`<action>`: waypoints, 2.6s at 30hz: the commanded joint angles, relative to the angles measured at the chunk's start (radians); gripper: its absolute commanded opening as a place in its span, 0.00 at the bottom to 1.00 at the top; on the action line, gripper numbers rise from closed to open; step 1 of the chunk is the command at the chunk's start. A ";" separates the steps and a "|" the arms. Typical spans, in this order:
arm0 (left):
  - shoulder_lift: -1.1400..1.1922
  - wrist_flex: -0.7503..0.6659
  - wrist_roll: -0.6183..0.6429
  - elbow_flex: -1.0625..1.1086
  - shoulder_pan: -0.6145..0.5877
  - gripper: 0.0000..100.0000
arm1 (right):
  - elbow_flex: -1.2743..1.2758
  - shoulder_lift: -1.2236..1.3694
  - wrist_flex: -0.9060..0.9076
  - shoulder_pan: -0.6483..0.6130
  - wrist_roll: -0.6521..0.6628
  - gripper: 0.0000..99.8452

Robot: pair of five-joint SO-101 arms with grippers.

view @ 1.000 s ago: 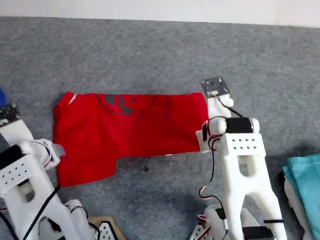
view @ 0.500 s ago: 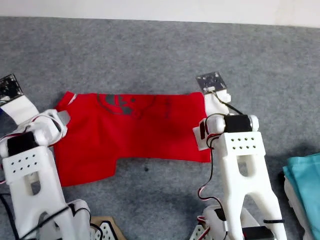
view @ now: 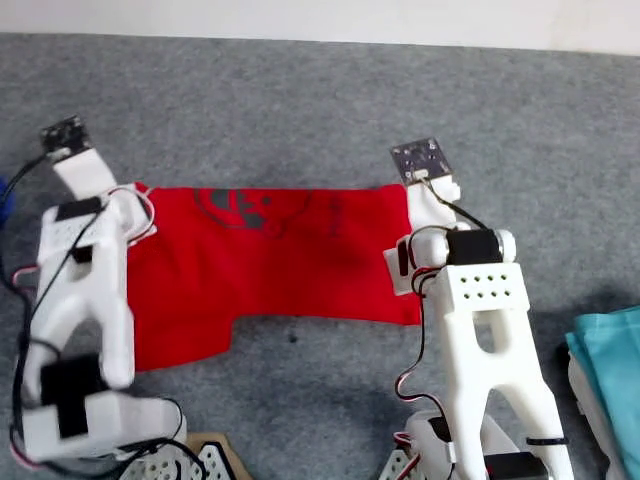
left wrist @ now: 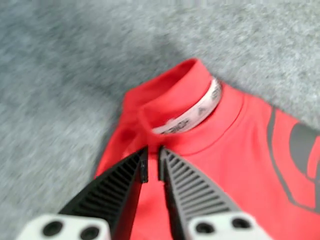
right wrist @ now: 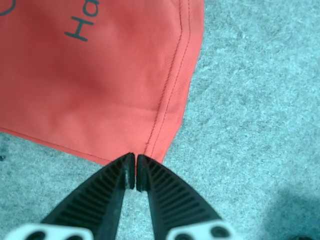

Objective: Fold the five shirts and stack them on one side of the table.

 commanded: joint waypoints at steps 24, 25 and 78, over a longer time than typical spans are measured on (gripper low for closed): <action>0.173 0.273 0.002 -0.384 -0.157 0.05 | 0.090 -0.028 -0.114 -0.117 -0.058 0.02; 0.130 0.324 0.002 -0.387 -0.157 0.05 | 0.090 -0.028 -0.090 -0.140 -0.058 0.02; -0.446 0.244 -0.302 0.562 -0.390 0.16 | 0.384 -0.461 -0.076 -0.153 -0.124 0.20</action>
